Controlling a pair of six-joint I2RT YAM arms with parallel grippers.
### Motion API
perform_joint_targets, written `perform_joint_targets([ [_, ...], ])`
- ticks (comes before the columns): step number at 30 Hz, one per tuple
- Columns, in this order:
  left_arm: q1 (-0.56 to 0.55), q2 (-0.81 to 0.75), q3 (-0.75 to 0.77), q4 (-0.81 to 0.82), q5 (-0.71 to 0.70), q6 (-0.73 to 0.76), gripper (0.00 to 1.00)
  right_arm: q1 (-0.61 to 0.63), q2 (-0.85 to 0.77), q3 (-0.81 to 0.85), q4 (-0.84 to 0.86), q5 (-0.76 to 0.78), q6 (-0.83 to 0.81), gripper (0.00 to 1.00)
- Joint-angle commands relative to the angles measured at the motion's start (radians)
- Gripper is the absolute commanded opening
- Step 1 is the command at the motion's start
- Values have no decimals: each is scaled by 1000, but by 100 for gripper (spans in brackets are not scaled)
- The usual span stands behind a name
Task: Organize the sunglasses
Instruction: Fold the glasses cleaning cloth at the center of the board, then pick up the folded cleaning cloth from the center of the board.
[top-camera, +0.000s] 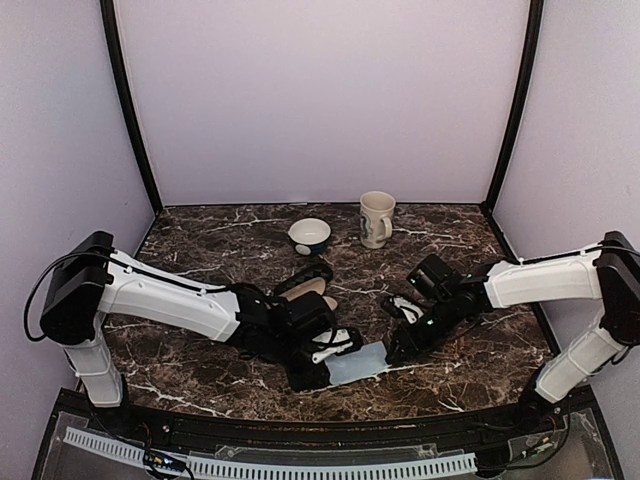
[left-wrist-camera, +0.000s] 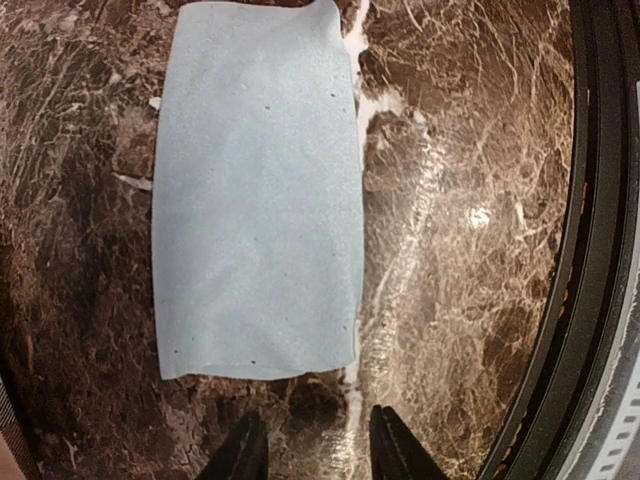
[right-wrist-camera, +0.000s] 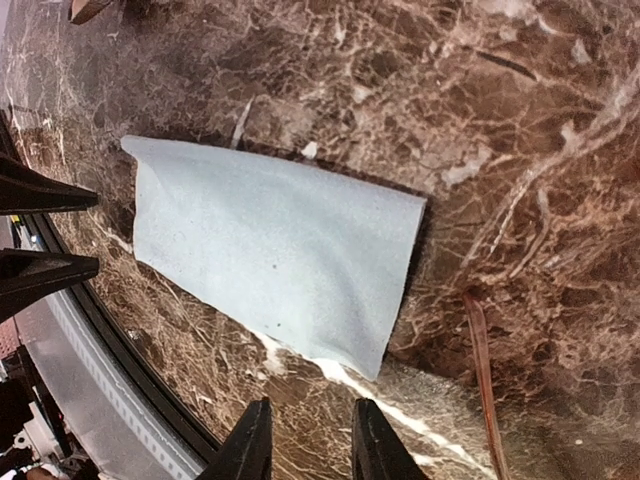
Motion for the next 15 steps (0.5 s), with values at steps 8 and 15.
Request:
perform_joint_targets([
  [8,118,-54,-20,86,72,-145,45,3,77,118,71,90,-39,33],
  [15,153,-11,-10,102,96,-180,45,-16,154,143,102,86,-62,34],
])
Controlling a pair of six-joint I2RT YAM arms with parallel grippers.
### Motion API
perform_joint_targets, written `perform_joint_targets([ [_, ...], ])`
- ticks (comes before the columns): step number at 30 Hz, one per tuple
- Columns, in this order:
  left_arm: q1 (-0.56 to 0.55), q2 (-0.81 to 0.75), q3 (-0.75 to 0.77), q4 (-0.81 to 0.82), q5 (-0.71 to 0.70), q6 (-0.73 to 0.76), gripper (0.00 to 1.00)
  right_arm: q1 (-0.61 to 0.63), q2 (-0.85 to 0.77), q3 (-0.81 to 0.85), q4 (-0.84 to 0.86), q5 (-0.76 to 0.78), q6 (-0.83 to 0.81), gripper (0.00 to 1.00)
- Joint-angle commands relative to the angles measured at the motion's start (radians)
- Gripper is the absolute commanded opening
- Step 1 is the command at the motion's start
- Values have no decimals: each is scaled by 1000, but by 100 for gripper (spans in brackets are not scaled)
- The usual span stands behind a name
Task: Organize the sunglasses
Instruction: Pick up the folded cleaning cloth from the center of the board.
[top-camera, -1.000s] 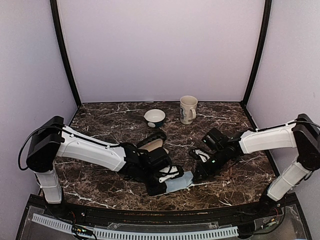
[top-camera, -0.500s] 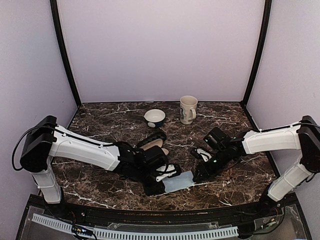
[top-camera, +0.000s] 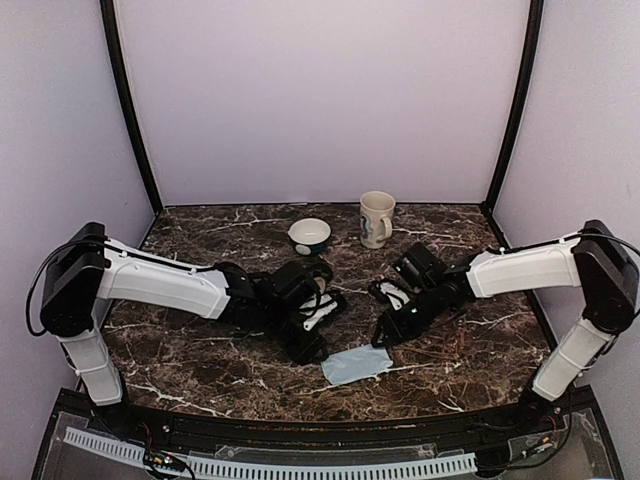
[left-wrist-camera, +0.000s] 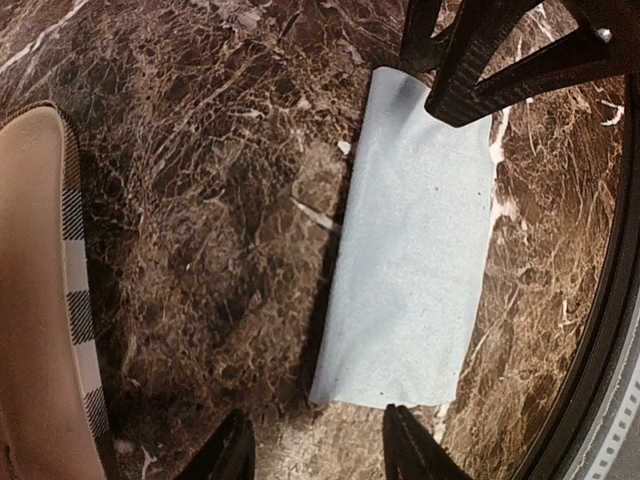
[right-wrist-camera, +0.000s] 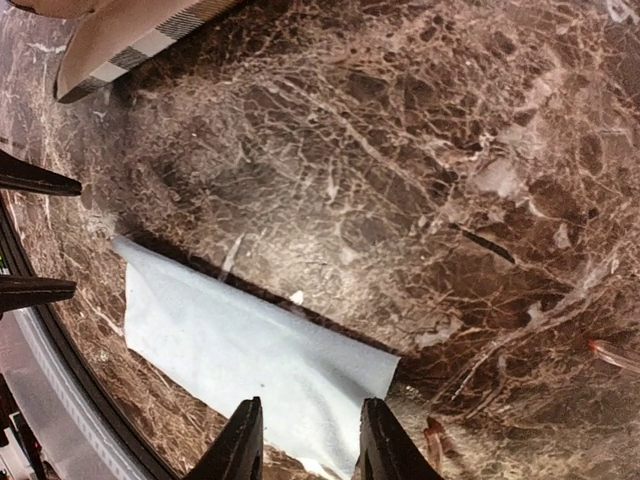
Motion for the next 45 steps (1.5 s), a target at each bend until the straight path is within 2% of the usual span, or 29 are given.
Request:
perform_joint_targets([
  [1,10,20,12,17,38,-31,45,-10,40,28,39,6,-30,35],
  [12,11,75,43,5,53,-28,43,-26,65,29,55,20,-46,35],
  [20,12,97,54,-3,61,-31,35,-33,22,24,47,57,-52,35],
  [29,11,106,54,0,71,-34,29,-43,77,12,85,46,-82,34],
  [39,11,107,39,11,90,-46,21,-43,94,-38,127,-9,-79,30],
  [45,11,110,32,16,97,-53,19,-43,88,-60,137,-27,-77,26],
])
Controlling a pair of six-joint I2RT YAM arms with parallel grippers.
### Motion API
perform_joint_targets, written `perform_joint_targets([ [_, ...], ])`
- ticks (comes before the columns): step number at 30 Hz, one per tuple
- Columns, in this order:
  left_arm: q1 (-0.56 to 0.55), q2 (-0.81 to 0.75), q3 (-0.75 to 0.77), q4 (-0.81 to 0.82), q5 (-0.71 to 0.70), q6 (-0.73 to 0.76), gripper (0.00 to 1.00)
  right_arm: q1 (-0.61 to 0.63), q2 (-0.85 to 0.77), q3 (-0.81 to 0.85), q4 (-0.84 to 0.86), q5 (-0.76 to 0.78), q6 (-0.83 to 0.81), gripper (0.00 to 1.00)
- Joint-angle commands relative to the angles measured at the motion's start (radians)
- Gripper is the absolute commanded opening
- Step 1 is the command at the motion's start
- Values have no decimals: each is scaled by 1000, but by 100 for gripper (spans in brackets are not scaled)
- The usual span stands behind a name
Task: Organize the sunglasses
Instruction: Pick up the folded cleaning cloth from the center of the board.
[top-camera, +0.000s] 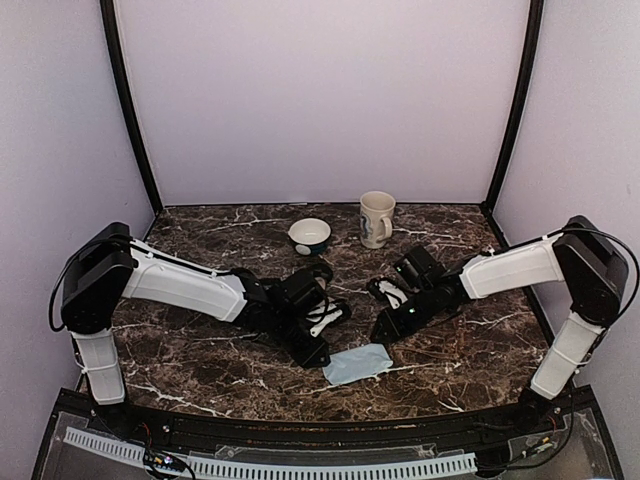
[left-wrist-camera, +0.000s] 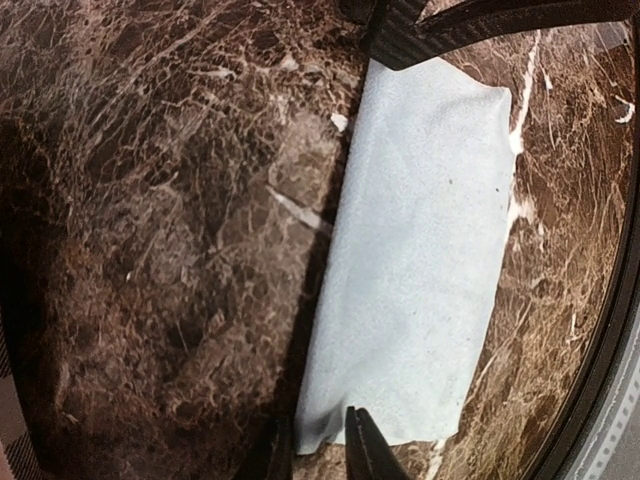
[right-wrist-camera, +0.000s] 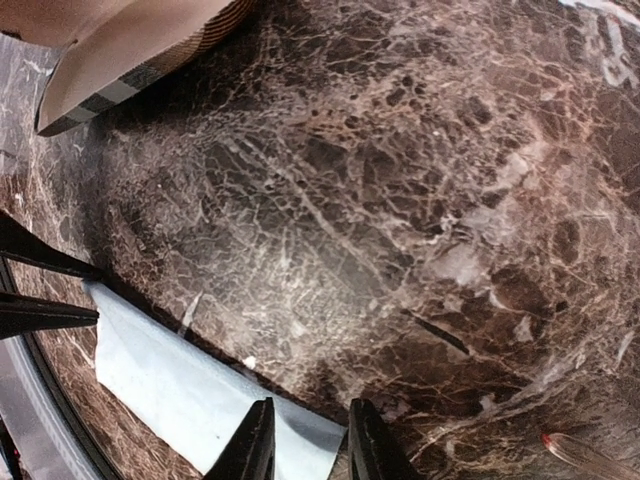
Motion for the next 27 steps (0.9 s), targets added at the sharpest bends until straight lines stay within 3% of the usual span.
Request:
perform_joint_targets([
  [1,3,3,-6,4,18,-9,19,-2,4,-40,-6,-15,-3,25],
  [10,3,4,-11,14,31,-15,20,-2,-14,-52,-22,-13,-27,18],
  [20,3,4,-13,18,29,-23,22,-2,-33,-39,-47,7,-33,18],
  [27,3,8,-14,27,38,-24,17,-2,-22,-43,-35,1,-29,14],
])
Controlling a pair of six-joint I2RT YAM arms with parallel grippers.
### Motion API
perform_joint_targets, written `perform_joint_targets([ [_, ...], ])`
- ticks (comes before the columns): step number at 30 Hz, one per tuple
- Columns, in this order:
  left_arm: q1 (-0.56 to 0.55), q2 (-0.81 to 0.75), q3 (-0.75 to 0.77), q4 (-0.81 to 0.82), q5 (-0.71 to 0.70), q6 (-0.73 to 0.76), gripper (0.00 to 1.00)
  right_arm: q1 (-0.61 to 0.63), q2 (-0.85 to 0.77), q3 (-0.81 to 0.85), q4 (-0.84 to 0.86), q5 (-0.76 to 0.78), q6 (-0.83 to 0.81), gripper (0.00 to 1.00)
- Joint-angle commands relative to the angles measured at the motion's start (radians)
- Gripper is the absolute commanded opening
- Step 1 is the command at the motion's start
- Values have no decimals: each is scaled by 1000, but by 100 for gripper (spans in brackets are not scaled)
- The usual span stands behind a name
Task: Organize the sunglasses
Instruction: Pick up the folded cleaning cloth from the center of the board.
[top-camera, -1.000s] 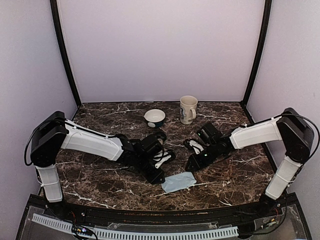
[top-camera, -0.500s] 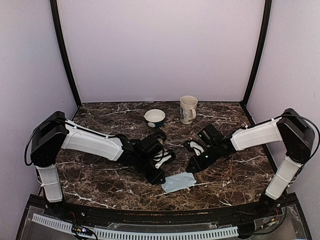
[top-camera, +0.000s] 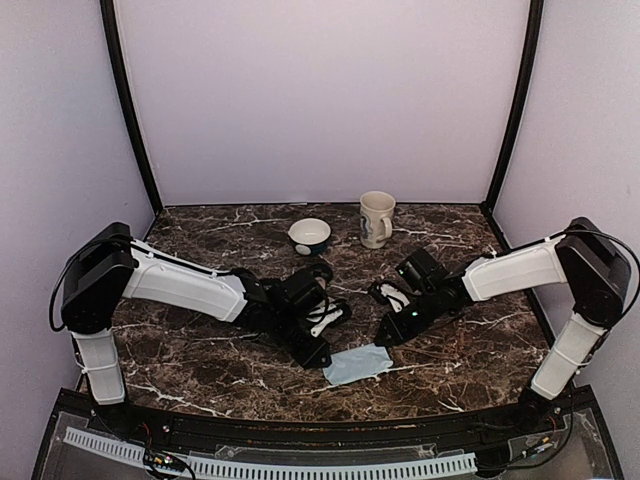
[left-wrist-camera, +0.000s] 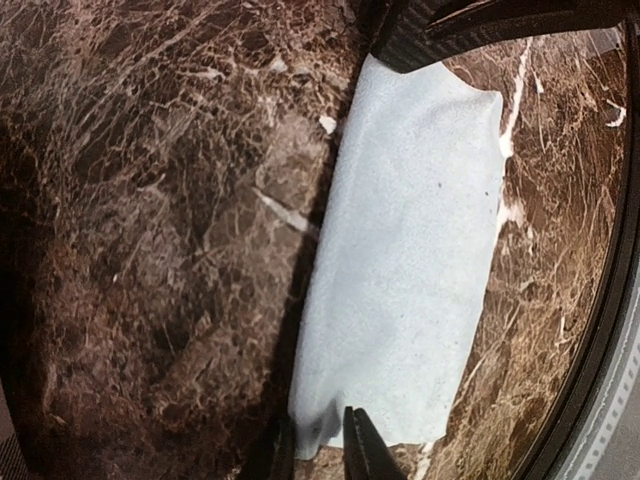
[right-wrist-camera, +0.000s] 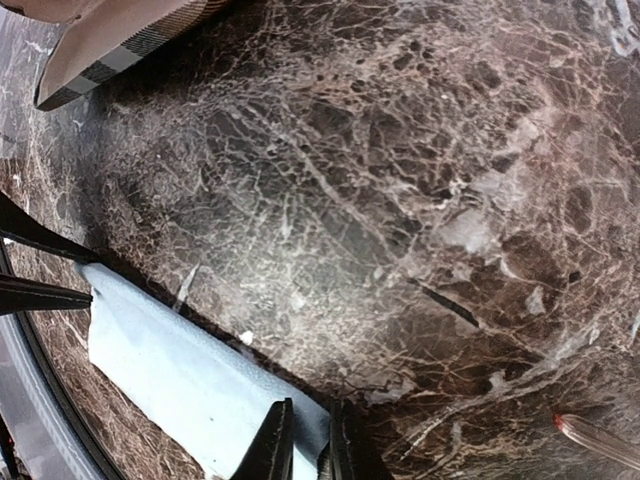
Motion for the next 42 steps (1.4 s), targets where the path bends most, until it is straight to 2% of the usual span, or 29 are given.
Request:
perform_joint_targets([
  [1,3,8,-12,21,20,-5,16,-2,-5,-13,-30,11,-3,14],
  [15,3,13,-1,9,23,0,9,-1,2,-5,-24,3,-3,8],
  [22,3,-26,5,-21,-5,3,15,-1,-2,-4,-27,4,-3,6],
  [27,3,-27,13,-23,-30,12,16,-2,0,-4,-30,4,-3,6],
  [37,4,-9,32,-29,-39,25,5,-1,0,-1,-33,4,-2,5],
  [39,4,-9,35,-31,-37,26,0,-2,1,2,-31,4,-1,4],
  [42,4,-10,39,-34,-30,27,0,-1,-1,8,-26,-4,-5,0],
])
